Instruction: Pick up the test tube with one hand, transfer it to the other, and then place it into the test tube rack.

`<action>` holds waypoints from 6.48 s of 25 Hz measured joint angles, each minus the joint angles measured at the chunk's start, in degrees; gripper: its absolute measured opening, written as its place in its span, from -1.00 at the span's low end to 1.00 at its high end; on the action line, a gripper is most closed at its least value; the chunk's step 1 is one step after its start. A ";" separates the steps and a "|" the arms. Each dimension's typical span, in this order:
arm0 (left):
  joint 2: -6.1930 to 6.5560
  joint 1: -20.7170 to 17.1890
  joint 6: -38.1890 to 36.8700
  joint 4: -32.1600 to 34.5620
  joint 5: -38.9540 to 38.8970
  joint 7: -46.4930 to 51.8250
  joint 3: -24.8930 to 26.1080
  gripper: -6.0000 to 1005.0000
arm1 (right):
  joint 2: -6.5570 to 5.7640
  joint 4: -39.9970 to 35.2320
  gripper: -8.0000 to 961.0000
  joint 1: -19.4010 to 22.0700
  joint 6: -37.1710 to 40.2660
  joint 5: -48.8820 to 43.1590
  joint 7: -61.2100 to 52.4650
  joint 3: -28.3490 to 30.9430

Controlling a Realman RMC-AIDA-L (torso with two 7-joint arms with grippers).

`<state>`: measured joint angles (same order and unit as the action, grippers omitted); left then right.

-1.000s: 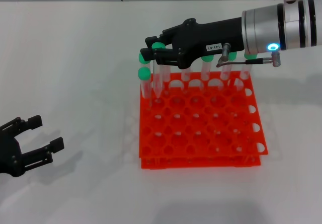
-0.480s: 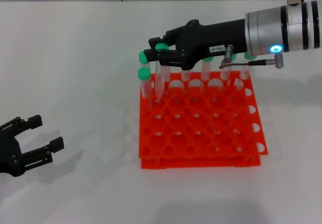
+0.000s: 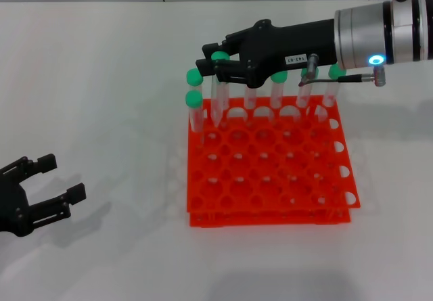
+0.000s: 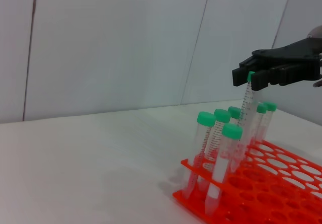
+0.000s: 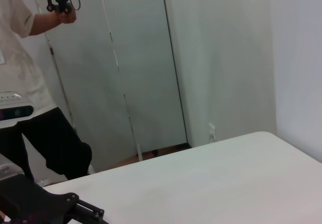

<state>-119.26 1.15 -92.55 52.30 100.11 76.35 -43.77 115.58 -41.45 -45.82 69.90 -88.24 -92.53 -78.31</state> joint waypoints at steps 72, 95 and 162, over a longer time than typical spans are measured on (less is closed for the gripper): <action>0.00 1.42 0.81 0.00 1.22 0.12 0.01 0.70 | 0.61 1.47 -0.34 0.30 -3.81 0.00 3.15 -4.24; 0.19 3.95 -0.47 0.51 0.56 -0.21 2.69 0.71 | -0.12 -5.08 0.04 7.10 1.33 5.20 5.42 -2.83; 1.76 17.59 -11.40 0.17 16.52 1.76 7.01 0.70 | -1.23 15.24 0.69 24.92 17.95 2.11 38.75 17.61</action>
